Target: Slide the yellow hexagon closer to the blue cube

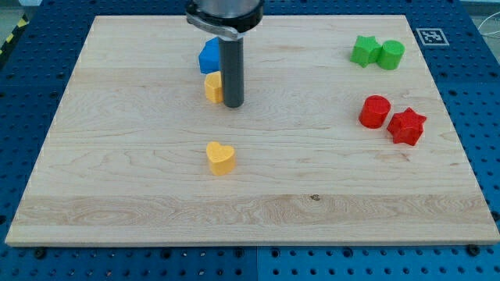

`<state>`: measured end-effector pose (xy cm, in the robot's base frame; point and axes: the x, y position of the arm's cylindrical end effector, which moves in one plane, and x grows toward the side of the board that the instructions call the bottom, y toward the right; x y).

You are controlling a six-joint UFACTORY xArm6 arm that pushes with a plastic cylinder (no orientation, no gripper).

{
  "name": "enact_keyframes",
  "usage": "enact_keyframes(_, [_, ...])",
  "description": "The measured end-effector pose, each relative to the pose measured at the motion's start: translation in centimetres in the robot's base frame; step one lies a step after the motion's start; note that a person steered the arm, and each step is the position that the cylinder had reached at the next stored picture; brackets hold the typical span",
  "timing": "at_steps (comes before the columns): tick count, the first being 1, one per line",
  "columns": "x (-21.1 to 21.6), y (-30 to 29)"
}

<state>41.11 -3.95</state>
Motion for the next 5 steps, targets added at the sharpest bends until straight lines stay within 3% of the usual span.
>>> enact_keyframes(2, [-0.5,-4.6])
enact_keyframes(5, [-2.4,-4.8])
